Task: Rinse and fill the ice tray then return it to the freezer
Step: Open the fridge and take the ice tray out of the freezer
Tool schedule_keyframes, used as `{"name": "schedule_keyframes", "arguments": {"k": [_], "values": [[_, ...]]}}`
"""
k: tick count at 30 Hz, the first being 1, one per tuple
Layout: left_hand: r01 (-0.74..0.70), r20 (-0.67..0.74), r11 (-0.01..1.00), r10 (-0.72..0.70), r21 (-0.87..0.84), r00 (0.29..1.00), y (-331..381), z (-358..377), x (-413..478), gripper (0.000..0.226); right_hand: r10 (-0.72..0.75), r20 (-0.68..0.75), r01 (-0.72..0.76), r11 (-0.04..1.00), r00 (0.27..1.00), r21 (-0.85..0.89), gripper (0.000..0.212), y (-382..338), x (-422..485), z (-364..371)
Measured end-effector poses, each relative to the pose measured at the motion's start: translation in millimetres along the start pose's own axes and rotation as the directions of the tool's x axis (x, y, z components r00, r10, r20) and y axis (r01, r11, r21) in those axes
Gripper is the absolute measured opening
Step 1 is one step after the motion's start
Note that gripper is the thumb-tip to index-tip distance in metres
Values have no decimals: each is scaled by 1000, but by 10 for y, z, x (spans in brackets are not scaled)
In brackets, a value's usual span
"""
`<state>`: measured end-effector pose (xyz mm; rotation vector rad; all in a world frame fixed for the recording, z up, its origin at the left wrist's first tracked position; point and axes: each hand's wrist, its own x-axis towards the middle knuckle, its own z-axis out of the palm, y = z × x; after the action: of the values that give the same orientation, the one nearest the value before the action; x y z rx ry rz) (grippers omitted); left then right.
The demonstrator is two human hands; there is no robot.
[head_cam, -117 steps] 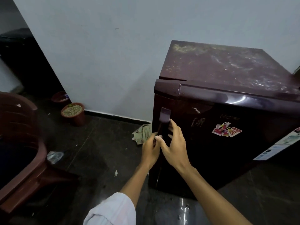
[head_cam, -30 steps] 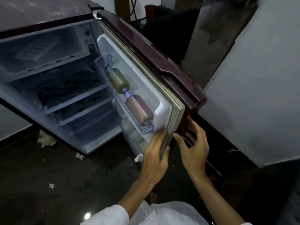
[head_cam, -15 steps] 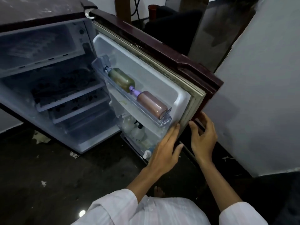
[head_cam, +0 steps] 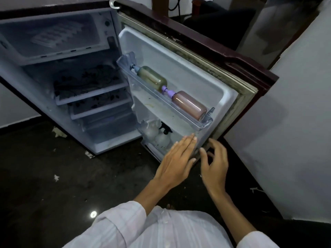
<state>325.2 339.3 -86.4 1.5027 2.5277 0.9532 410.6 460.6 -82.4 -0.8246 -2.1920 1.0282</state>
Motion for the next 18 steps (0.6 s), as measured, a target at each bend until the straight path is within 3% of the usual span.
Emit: {"name": "schedule_keyframes", "arguments": {"k": [5, 10, 18], "values": [[151, -79, 985, -145, 84, 986, -197, -85, -147, 58, -159, 257, 181, 981, 953, -65, 44, -38, -136, 206], [321, -138, 897, -292, 303, 946, -533, -329, -353, 60, -300, 485, 438, 877, 821, -198, 66, -59, -47, 637], [523, -189, 731, -493, 439, 849, -1263, -899, -560, 65, -349, 649, 601, 770, 676, -212, 77, -515, 155, 1553]]}}
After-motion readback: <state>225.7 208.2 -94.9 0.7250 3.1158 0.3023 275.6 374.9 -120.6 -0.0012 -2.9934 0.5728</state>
